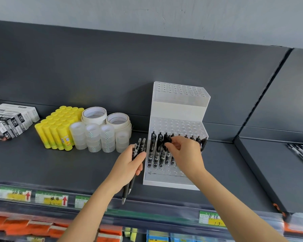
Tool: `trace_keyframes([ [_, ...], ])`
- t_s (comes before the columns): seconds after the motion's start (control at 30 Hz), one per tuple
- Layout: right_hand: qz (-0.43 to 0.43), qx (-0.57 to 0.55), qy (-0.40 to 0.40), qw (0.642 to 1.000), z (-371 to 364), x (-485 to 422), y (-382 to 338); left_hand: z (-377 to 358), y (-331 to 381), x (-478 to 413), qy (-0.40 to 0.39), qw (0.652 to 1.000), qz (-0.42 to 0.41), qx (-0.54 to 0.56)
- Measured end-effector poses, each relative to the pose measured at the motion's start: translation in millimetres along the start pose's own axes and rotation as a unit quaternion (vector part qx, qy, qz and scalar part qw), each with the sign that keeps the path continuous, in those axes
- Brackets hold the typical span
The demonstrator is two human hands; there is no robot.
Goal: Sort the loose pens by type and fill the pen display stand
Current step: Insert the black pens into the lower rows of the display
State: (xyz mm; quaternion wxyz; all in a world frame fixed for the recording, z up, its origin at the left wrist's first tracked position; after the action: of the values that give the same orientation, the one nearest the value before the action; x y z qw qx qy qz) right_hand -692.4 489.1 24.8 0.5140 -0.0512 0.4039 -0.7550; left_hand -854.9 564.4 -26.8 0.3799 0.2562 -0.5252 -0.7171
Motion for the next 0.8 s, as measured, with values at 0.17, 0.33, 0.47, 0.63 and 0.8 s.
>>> trace_keyframes([
  [0.17, 0.032, 0.092, -0.049, 0.994, -8, -3, -10, 2, -6, -1, 0.013, 0.999, 0.021, 0.029],
  [0.33, 0.005, 0.069, -0.03, 0.997, 4, -1, -5, 1, 5, 1, 0.001, 0.998, 0.003, 0.067],
  [0.47, -0.037, -0.122, -0.047, 0.991, 10, 11, -15, -4, 15, 3, -0.018, 0.996, -0.011, 0.086],
  [0.63, -0.094, -0.222, -0.092, 0.966, -3, 17, -15, -23, 29, 5, -0.049, 0.995, -0.024, 0.08],
  [0.8, -0.108, -0.294, -0.02, 0.949, 21, 13, -9, -27, 31, 3, -0.021, 0.997, -0.046, 0.063],
])
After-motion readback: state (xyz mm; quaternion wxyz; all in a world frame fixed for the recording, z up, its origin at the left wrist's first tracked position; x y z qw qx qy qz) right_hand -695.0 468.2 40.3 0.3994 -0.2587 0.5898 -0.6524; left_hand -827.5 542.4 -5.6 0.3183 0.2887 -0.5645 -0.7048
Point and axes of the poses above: each hand's wrist, its own x-axis away from the middle knuckle, its own z-axis out of the back of the hand, y = z × x, the point moved 8 cm from there along -x, towards the middle knuckle, and after that the axes turned 4 degrees about z, right-handed, at the moved point
